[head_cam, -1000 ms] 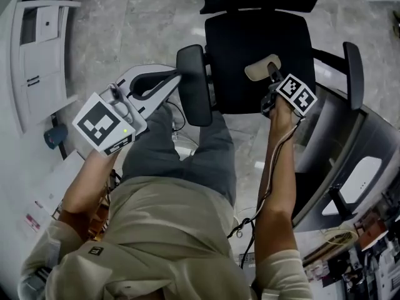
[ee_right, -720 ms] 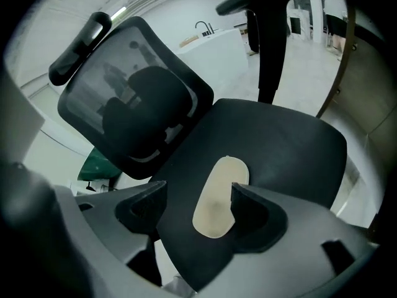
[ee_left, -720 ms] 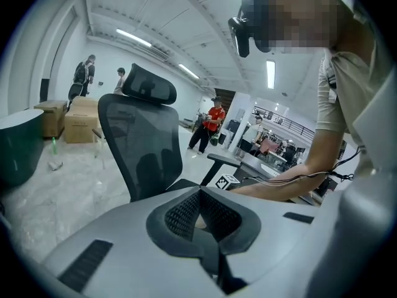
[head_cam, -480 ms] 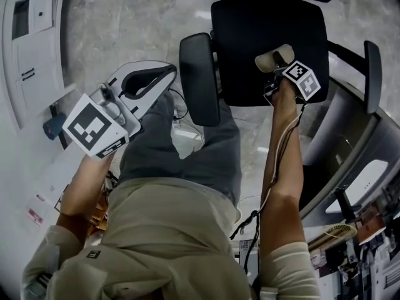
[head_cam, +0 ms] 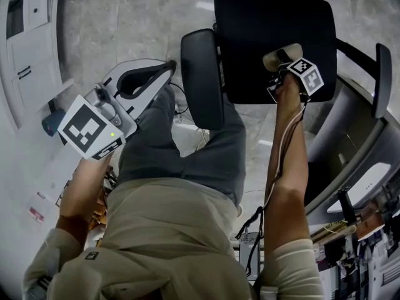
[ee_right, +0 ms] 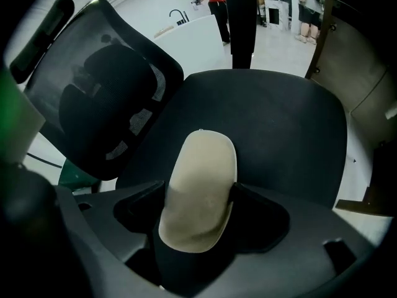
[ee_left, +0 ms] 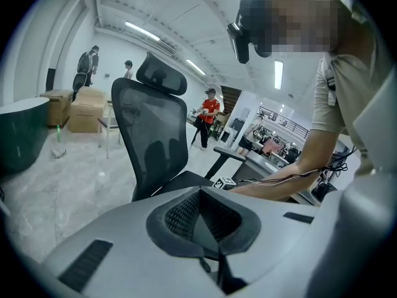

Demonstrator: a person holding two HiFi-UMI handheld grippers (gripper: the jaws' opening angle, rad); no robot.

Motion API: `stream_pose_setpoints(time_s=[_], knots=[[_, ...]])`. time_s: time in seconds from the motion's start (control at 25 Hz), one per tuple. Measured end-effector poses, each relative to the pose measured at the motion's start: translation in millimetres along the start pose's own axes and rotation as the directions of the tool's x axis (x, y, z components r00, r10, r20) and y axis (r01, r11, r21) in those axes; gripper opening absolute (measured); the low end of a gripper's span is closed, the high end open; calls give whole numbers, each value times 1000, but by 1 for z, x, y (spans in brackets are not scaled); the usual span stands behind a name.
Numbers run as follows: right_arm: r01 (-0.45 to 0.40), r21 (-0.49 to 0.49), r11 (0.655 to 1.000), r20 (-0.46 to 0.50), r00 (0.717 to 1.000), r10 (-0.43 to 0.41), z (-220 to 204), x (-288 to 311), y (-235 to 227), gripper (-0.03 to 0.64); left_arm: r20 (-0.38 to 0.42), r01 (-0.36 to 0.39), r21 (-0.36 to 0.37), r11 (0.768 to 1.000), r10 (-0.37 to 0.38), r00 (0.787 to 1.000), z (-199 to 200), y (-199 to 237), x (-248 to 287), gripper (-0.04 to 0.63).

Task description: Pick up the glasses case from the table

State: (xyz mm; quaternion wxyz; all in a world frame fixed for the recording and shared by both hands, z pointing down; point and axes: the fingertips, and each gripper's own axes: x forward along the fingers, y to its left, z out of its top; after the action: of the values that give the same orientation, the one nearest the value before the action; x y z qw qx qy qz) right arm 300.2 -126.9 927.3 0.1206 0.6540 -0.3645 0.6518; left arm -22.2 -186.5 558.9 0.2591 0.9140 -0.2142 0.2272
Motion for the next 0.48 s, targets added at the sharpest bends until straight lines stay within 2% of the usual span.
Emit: stream_pose_setpoints(time_s=[0.24, 0.36, 0.48], knots=[[54, -8, 998, -10, 998, -54, 0, 6, 2, 322, 1, 2, -10, 1000, -2, 1000, -6, 5, 1, 14], [121, -36, 992, -18, 992, -122, 0, 9, 3, 324, 5, 2, -13, 1000, -2, 1000, -7, 7, 0, 15], [201, -89, 976, 14, 980, -201, -2, 10, 7, 333, 10, -1, -17, 1000, 1, 1000, -6, 8, -2, 14]])
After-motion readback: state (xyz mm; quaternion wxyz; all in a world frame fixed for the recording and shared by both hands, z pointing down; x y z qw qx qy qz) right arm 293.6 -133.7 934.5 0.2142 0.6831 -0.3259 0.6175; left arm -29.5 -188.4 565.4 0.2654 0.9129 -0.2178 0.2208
